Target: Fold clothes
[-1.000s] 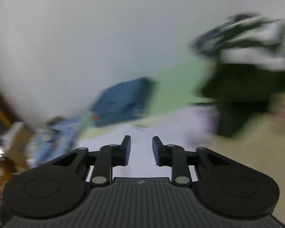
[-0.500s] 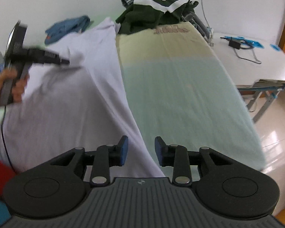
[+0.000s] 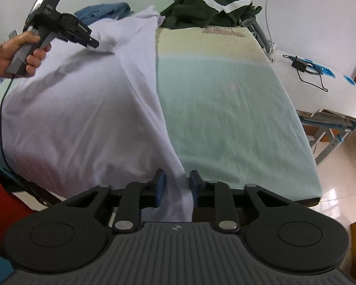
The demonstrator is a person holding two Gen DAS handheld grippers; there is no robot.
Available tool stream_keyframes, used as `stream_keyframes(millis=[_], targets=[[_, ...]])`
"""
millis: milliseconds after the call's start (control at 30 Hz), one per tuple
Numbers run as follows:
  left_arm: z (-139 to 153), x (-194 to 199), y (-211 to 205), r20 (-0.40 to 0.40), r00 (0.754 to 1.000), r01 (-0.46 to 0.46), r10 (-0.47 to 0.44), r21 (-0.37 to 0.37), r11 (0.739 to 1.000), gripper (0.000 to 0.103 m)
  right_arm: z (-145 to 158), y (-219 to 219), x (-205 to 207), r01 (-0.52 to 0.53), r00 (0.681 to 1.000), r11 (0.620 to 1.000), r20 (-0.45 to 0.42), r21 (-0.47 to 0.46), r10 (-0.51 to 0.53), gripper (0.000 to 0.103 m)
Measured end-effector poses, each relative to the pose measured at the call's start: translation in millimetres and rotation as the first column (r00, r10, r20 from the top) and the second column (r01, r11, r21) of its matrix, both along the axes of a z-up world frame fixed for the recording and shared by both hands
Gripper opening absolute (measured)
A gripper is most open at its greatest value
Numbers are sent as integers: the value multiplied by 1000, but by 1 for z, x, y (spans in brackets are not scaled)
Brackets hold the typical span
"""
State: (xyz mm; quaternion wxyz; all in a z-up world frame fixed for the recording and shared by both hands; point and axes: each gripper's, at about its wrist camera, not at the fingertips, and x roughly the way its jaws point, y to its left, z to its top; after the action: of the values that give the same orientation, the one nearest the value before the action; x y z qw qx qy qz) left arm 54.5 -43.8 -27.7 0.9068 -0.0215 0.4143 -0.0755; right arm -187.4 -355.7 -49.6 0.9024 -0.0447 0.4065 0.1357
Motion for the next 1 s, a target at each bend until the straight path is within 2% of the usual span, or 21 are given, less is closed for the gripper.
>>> stream_keyframes(millis=[33, 133, 433, 633, 800, 1000], targets=[[1, 2, 0, 1, 1000, -2, 2, 4, 1000, 12, 1, 0, 1, -1, 1000, 1000, -4, 2, 1, 10], [6, 8, 0, 7, 1000, 18, -18, 3, 1000, 9, 5, 2, 0, 25, 1000, 1000, -8, 9, -25, 5], [25, 23, 1, 17, 989, 144, -144, 6, 990, 8, 27, 30, -15, 74, 996, 993, -48, 89, -70, 4], [47, 32, 11, 47, 979, 201, -200, -13, 980, 8, 26, 57, -24, 116, 992, 983, -66, 141, -108, 4], [49, 36, 21, 51, 976, 213, -212, -6, 977, 9, 18, 77, -28, 146, 988, 970, -84, 193, -131, 4], [45, 47, 37, 41, 982, 186, -185, -14, 982, 9, 11, 100, -27, 137, 988, 958, -102, 252, -114, 3]])
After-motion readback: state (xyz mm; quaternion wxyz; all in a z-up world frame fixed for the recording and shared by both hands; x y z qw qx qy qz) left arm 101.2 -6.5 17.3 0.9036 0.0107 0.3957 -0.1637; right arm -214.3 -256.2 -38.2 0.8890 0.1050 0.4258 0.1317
